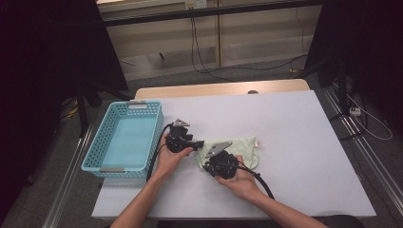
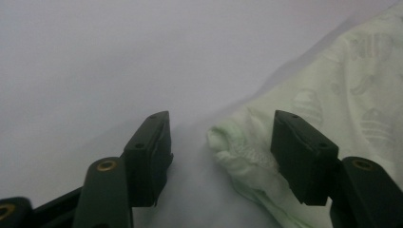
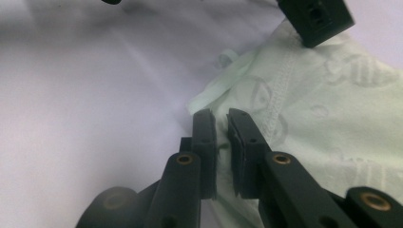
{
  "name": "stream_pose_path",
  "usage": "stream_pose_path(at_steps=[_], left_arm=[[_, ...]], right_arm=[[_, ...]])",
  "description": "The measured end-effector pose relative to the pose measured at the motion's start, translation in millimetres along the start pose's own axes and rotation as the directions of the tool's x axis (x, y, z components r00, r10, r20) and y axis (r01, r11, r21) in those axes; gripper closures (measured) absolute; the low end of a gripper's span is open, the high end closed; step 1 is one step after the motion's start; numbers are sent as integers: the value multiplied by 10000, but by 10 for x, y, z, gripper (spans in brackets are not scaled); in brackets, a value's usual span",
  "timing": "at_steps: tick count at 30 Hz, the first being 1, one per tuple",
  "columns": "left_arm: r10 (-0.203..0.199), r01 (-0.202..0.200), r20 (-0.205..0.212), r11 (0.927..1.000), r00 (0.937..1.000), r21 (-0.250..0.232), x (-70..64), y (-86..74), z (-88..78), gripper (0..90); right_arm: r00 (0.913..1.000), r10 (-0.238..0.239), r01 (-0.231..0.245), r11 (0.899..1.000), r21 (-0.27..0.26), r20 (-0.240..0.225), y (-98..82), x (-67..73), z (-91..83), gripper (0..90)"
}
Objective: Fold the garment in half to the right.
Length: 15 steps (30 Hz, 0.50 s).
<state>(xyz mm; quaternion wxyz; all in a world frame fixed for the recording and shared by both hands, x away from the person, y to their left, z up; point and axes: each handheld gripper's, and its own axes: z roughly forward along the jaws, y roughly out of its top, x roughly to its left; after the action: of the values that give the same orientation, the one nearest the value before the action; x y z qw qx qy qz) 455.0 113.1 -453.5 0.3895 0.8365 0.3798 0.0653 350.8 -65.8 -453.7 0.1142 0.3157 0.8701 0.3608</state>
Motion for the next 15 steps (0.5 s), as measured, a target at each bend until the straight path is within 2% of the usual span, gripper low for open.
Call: stream_pose_path(at_steps=[6,11,15], left_arm=[[138,-138,-36,9999,9999,-5,-8,-14,17,434],[613,-612,-185,9981,9979,73,-48,-19,23,465],[715,-716,244,9974,9971,39,-82,-29,32,598]], right_arm=[[9998,151,-152,9999,-53,-131,-7,-32,0,858],[9997,199,-200,9998,-90,-102,-12,-29,-1,859],[9997,217,-217,9997,-116,-63,-15,-24,-3,872]])
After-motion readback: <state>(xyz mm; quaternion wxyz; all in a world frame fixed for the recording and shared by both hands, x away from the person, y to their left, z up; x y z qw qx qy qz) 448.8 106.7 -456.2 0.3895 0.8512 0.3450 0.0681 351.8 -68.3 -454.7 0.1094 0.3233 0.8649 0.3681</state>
